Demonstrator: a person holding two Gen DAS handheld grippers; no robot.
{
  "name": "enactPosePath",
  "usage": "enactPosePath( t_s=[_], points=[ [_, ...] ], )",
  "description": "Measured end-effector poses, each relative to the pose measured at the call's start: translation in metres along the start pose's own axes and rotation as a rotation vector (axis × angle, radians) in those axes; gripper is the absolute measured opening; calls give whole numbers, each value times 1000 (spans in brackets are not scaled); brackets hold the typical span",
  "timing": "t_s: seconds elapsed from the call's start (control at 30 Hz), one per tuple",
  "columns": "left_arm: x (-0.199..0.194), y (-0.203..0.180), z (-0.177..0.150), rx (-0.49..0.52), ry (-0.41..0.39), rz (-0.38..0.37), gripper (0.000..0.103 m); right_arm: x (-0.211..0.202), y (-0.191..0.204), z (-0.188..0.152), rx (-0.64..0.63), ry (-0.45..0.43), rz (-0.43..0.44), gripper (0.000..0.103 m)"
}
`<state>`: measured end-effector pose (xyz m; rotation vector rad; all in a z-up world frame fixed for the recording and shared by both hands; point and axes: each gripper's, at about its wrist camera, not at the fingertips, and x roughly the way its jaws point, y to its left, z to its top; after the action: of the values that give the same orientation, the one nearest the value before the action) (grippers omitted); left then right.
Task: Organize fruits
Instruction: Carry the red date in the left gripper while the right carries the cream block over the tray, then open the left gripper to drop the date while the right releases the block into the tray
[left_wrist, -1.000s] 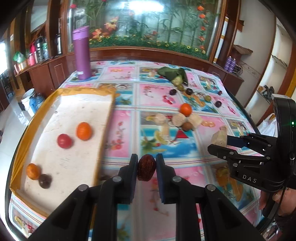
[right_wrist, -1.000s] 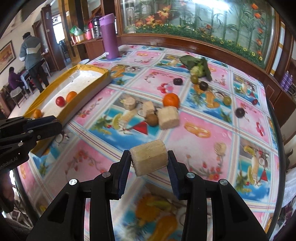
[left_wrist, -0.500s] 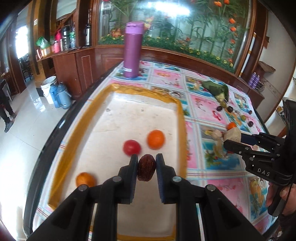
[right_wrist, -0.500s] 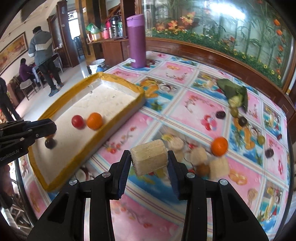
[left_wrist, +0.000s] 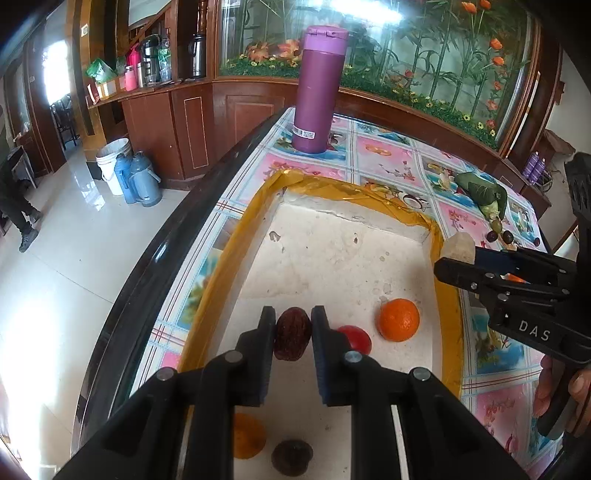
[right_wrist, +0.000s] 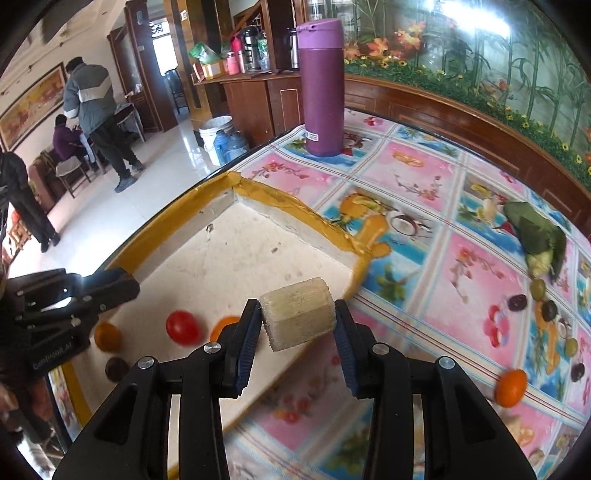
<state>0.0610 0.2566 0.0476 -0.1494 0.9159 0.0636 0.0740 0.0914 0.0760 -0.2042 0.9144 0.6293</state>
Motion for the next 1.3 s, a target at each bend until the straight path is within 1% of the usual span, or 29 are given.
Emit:
enactPosePath(
  t_s=[0.23, 0.37, 0.43, 0.53, 0.67, 0.87, 0.93, 1.03, 1.13, 1.2, 1.23, 1.3],
  points=[
    [21, -2, 9, 11, 30, -5, 22, 37, 7, 16, -8, 49, -10, 38],
    [29, -2, 12, 16, 46, -6, 22, 50, 14, 19, -28, 69, -11, 38],
    [34, 0, 13, 21, 67, 7, 22, 55, 14, 20, -29, 77, -9, 38],
    [39, 3, 14, 12, 91, 2, 22, 61, 15, 21, -31, 86, -10, 38],
    [43, 6, 15, 6, 109, 17, 22, 67, 16, 21, -39, 98, -21, 38],
    [46, 3, 14, 18, 130, 26, 22, 69, 17, 20, -56, 105, -38, 39],
    [47, 5, 14, 11, 139, 26, 24, 66, 18, 19, -55, 102, -42, 41],
    [44, 3, 12, 15, 145, 29, 29, 62, 20, 18, -66, 98, -58, 44],
    [38, -1, 9, 23, 135, 40, 41, 53, 22, 14, -70, 92, -67, 44],
    [31, -2, 8, 30, 111, 85, 65, 44, 22, 10, -64, 83, -75, 44],
    [27, -2, 7, 31, 92, 97, 66, 40, 21, 8, -57, 78, -75, 44],
    [20, -2, 4, 31, 77, 88, 66, 29, 19, 3, -40, 65, -74, 44]
  ],
)
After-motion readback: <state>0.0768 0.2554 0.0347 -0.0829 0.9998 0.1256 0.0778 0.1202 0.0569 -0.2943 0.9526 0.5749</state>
